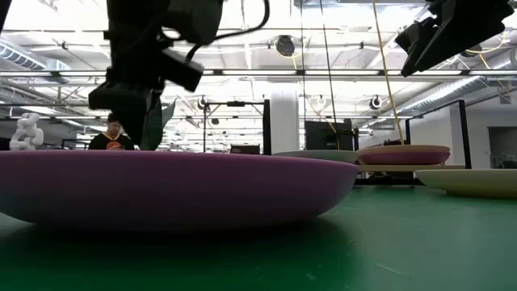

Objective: Place and stack plates onto a shelf
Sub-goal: Stack the pink plate on top of the gray plate on the shelf

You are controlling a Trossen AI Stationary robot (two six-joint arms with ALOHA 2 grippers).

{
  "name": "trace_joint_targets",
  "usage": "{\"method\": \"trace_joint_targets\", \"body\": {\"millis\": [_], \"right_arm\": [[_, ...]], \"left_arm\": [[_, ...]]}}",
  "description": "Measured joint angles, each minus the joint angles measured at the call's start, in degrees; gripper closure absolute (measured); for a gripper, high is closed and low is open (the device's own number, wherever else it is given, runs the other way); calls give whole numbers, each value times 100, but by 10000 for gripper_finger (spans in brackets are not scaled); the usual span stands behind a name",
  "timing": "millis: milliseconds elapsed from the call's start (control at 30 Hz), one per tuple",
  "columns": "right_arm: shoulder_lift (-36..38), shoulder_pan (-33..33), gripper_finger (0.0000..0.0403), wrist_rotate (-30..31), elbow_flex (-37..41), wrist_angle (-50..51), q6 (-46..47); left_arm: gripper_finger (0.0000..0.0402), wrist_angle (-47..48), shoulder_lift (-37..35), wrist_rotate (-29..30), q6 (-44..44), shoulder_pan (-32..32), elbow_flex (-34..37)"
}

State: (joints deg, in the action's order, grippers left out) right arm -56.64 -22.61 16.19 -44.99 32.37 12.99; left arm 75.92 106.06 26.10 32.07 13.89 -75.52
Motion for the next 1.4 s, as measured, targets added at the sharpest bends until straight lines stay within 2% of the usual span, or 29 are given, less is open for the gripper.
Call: {"method": "trace_joint_targets", "body": {"millis": [200, 367, 600, 767, 933, 1067, 1133, 1267, 1400], "right_arm": [[0, 0, 261, 0, 0, -1, 2], [0, 0, 261, 0, 0, -1, -132], [0, 0, 261, 5, 0, -1, -187], [0, 0, 261, 2, 0, -1, -172], [0, 0, 261, 2, 0, -1, -172], [-2, 0, 261, 2, 0, -1, -184], [-1, 0, 261, 2, 0, 1, -175], [-1, 0, 261, 2, -2, 31, -170], [0, 0, 261, 1, -2, 5, -171]], "left_arm": [[282, 840, 0, 77, 784, -162, 473], [282, 1413, -2, 116, 1378, -107, 519], [282, 1316, -2, 59, 1036, -58, 519], [282, 531, -2, 105, 1376, -64, 519], [282, 951, -77, 554, 1475, 61, 480], [282, 1281, -687, 1463, 968, 344, 412], [282, 1375, -1138, 1679, 777, 348, 424], [282, 1188, -2235, 1446, 388, 249, 460], [282, 45, -2998, 1010, -536, 60, 460]]}}
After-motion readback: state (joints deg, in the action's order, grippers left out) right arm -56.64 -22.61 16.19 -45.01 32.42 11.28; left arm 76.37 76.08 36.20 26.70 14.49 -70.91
